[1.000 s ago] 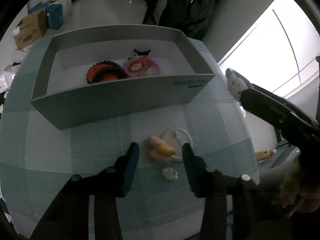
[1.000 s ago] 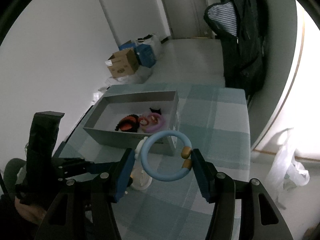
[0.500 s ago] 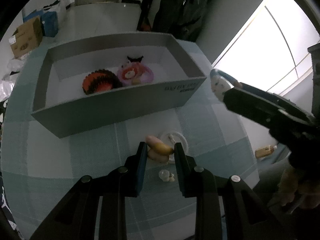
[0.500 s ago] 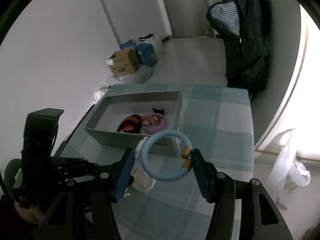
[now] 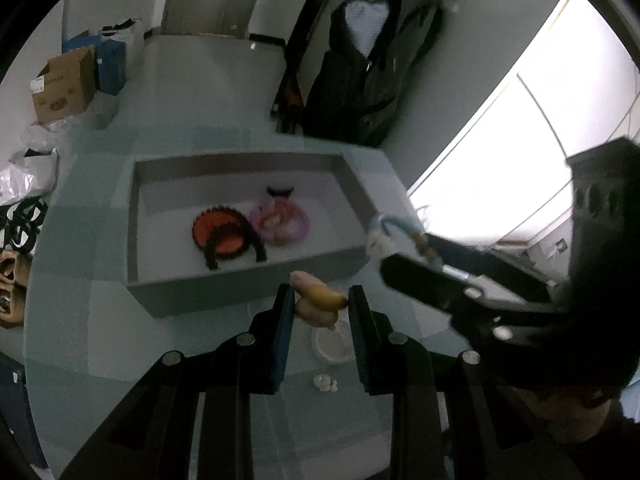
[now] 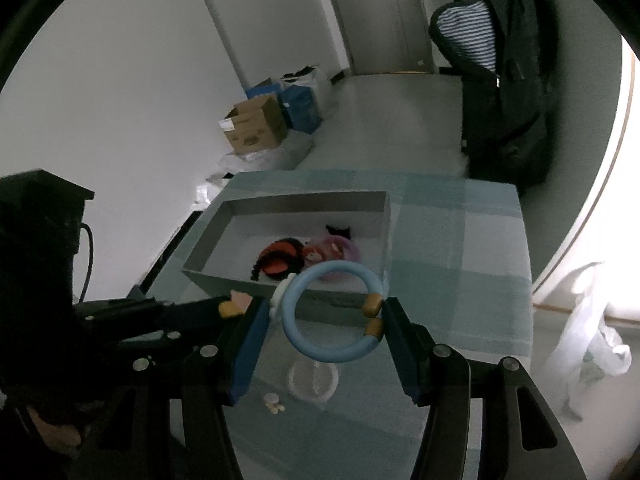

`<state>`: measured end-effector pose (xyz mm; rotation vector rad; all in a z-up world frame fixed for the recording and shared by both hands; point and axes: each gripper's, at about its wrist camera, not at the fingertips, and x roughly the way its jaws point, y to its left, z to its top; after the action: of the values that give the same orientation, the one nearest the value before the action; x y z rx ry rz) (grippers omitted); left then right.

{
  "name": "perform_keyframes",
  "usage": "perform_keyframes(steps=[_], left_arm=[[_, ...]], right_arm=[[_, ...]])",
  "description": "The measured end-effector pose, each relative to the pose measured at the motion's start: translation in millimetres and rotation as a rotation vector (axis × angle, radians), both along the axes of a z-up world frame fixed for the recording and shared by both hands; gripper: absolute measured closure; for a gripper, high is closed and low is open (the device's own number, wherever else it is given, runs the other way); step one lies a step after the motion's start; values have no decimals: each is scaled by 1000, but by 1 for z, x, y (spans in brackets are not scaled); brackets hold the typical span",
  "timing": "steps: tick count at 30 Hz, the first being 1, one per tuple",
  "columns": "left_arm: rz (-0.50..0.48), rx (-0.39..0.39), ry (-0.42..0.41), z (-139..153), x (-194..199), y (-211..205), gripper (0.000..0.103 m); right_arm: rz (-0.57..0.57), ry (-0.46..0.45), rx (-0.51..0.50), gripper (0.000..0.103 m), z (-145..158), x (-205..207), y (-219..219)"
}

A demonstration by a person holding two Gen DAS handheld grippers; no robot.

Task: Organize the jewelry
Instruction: 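Lower the figurine into the box with the left gripper while the right lowers the blue ring in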

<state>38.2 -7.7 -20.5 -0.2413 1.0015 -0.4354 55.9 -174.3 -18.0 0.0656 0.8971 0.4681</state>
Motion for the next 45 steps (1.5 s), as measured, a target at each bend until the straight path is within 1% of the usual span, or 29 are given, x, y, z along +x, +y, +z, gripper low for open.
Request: perform_keyframes(steps=[4, 9, 11, 14, 16, 19, 25, 30, 36, 41, 45], left_arm=[[21, -38, -17, 5, 6, 4, 81], [54, -38, -46, 9, 12, 12, 81], [66, -23, -64, 10, 18, 14, 81], [88, 30, -93, 13, 27, 15, 81], [107, 36, -101, 14, 36, 18, 81], [128, 29, -92, 12, 44, 23, 81], [164, 5, -41, 0, 57, 35, 81], [166, 1, -8, -8, 65, 41, 81], [171, -39, 37, -16, 73, 44, 81], [156, -35, 46, -19, 74, 39, 81], [141, -28, 50, -21, 73, 37, 81]], right_arm=[[-10, 6, 36, 46, 3, 4, 0], [-32, -13, 110, 46, 12, 9, -4], [-42, -24, 149, 46, 16, 13, -7], [-58, -27, 193, 46, 19, 21, -9], [-64, -17, 221, 46, 18, 28, -8], [-70, -1, 246, 46, 15, 38, -6], [-68, 49, 281, 46, 5, 56, 2], [-60, 93, 309, 46, -3, 69, 7], [-67, 132, 317, 46, -12, 79, 8], [-64, 158, 306, 46, -18, 82, 14], [-67, 160, 292, 46, -20, 81, 15]])
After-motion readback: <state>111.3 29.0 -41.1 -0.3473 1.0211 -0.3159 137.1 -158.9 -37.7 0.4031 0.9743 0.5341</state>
